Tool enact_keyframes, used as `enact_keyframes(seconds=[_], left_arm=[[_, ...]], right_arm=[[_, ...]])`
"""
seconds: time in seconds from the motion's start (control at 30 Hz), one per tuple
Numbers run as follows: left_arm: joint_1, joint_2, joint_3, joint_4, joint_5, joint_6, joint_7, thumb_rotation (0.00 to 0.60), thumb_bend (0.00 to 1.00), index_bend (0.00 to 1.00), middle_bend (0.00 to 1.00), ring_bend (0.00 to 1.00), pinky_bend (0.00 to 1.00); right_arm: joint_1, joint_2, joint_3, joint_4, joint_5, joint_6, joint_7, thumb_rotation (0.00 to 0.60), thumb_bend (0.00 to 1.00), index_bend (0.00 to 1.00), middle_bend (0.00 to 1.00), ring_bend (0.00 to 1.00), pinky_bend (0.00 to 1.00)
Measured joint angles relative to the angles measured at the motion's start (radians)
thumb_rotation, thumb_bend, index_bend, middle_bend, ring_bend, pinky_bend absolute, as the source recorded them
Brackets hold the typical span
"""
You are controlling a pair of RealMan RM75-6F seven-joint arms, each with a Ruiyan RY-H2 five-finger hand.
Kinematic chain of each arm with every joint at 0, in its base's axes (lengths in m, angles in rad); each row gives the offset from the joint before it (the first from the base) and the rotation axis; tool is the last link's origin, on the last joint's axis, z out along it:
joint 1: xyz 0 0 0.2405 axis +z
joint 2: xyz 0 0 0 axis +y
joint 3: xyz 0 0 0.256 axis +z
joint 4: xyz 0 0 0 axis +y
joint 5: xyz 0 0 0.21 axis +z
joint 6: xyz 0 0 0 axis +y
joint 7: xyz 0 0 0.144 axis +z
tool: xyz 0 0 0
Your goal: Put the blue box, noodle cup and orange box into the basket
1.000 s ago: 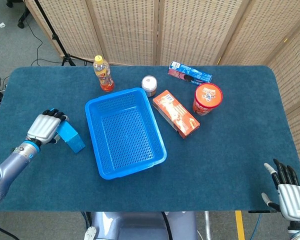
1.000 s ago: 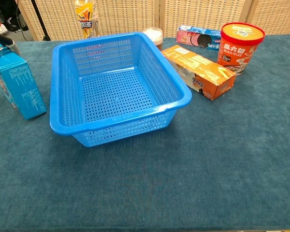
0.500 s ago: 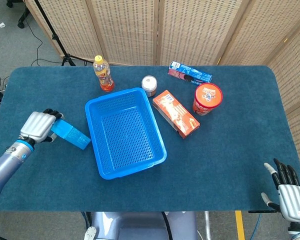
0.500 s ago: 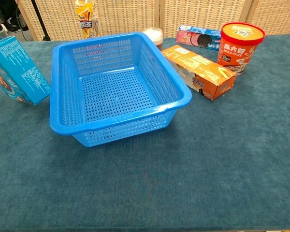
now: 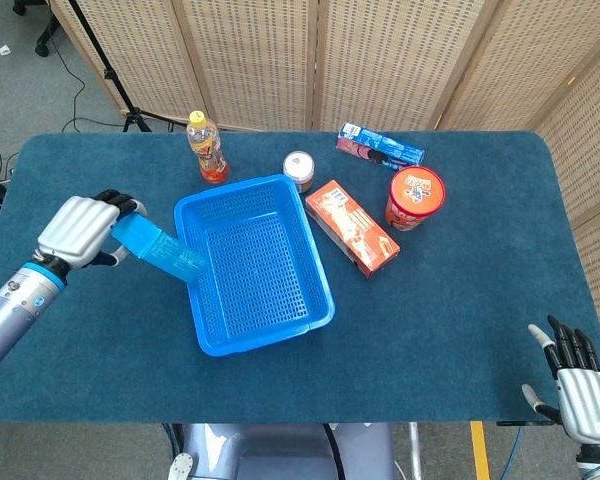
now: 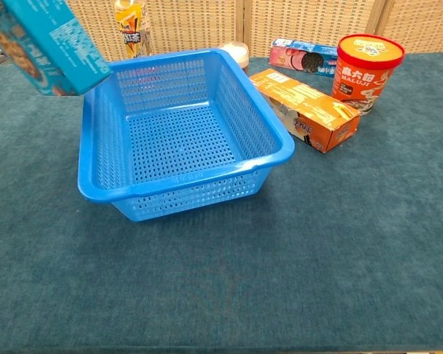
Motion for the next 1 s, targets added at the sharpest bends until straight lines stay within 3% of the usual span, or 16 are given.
enact_keyframes(seconds=[0.37,0.47,0.53,0.7,0.87,1.0], left_arm=[[0.021,-0.157,-0.02,0.027,0.174,0.166,0.007,0.6,0.49,0.76,0.51,0.59,0.5],[0.022,-0.222,0.003,0.052,0.24,0.181,0.056,0.6,0.48,0.73,0.44,0.55,0.5],[0.023,-0.252,0.022,0.063,0.251,0.18,0.089,0.6,0.46,0.67,0.36,0.5,0.5],[0.03,-0.282,0.07,0.065,0.233,0.148,0.157,0.6,0.42,0.52,0.28,0.45,0.5],[0.043,-0.265,0.097,0.05,0.204,0.125,0.193,0.6,0.34,0.31,0.06,0.3,0.48],[0.056,-0.243,0.102,0.031,0.177,0.126,0.203,0.6,0.28,0.18,0.0,0.13,0.32]], right_arm=[[-0.001,0.005,0.003,0.001,0.001,0.004,0.018,0.6,0.26,0.15,0.0,0.0,0.0],[-0.001,0.006,0.003,0.001,0.002,0.005,0.02,0.6,0.26,0.15,0.0,0.0,0.0],[-0.002,0.007,0.004,0.0,0.001,0.008,0.022,0.6,0.26,0.15,0.0,0.0,0.0],[-0.005,0.011,0.007,-0.001,0.005,0.014,0.028,0.6,0.26,0.15,0.0,0.0,0.0],[-0.005,0.01,0.006,-0.001,0.003,0.013,0.026,0.6,0.26,0.15,0.0,0.0,0.0],[-0.004,0.008,0.006,-0.002,0.001,0.012,0.019,0.6,0.26,0.15,0.0,0.0,0.0]])
